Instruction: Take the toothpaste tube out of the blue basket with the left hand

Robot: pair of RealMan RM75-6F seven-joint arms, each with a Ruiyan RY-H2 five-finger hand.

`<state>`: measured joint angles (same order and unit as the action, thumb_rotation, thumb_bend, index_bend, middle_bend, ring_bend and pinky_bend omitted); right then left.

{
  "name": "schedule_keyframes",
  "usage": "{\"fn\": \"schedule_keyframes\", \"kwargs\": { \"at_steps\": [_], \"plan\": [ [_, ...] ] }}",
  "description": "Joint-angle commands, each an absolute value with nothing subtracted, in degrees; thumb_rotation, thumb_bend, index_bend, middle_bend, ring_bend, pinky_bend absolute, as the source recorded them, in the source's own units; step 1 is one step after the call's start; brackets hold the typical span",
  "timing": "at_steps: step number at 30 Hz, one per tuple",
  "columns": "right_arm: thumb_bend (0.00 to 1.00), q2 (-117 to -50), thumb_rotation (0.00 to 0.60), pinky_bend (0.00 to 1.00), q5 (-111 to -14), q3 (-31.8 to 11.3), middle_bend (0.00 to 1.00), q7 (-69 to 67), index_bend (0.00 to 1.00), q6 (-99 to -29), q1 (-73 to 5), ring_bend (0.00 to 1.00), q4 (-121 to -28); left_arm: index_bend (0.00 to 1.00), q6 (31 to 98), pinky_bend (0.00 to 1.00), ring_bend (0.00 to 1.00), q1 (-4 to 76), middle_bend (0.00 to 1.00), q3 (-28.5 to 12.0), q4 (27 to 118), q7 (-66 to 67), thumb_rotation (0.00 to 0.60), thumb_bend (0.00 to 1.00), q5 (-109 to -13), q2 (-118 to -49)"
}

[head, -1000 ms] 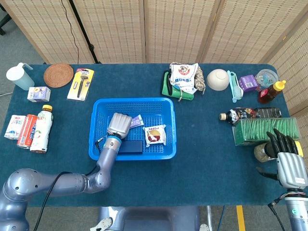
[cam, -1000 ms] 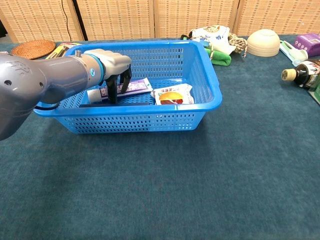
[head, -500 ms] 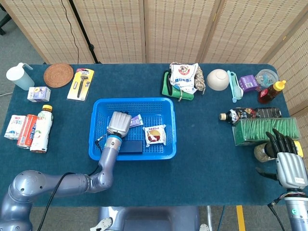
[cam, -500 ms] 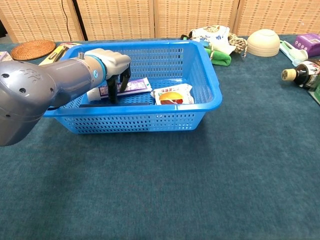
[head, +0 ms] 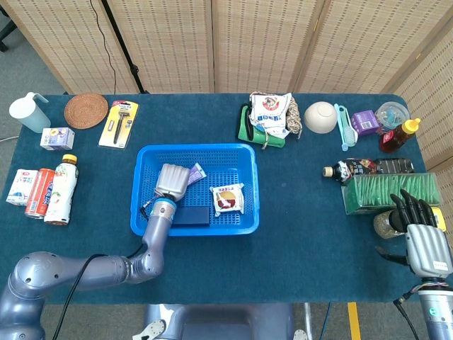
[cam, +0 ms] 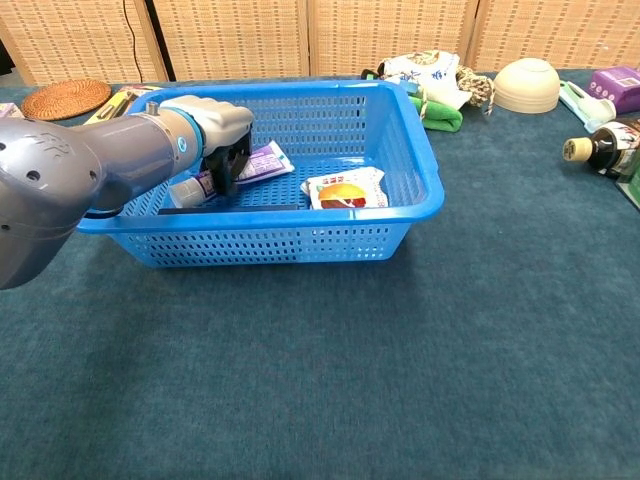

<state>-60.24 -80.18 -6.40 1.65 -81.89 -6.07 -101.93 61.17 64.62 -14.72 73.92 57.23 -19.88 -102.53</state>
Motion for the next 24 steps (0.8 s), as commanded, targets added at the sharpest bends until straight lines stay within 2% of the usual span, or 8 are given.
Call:
{"fn": "schedule_keyframes", "kwargs": {
  "at_steps": [1,12,18,24],
  "plan": [
    [0.00,-60.2,0.600,0.00,-80.2,-6.4,0.00,1.7,0.00,-81.9,-6.1,0.00,-102.0,0.75,61.2,0.79,0.64,64.0,0.57,-15.0,75.3,55.9,0.600,0.59,-21.4,-101.5],
    [0.00,-60.1,0.600,0.00,-80.5,-6.2,0.00,1.5,0.00,-81.9,-6.0,0.00,-102.3,0.76,62.8,0.79,0.65,61.8,0.58,-16.5,84.0,51.2,0.600,0.59,-26.4,-96.0],
    [0.00,-60.0,0.600,0.00,-80.7,-6.1,0.00,1.4,0.00,-81.8,-6.1,0.00,-102.3,0.76,66.2,0.79,0.65,60.5,0.58,-19.1,95.5,48.2,0.600,0.58,-30.9,-89.4],
    [0.00,-59.9,0.600,0.00,-81.0,-5.9,0.00,1.3,0.00,-81.9,-6.0,0.00,-102.5,0.76,68.9,0.79,0.64,59.9,0.58,-21.1,102.1,47.9,0.600,0.57,-31.8,-84.3]
  ]
}}
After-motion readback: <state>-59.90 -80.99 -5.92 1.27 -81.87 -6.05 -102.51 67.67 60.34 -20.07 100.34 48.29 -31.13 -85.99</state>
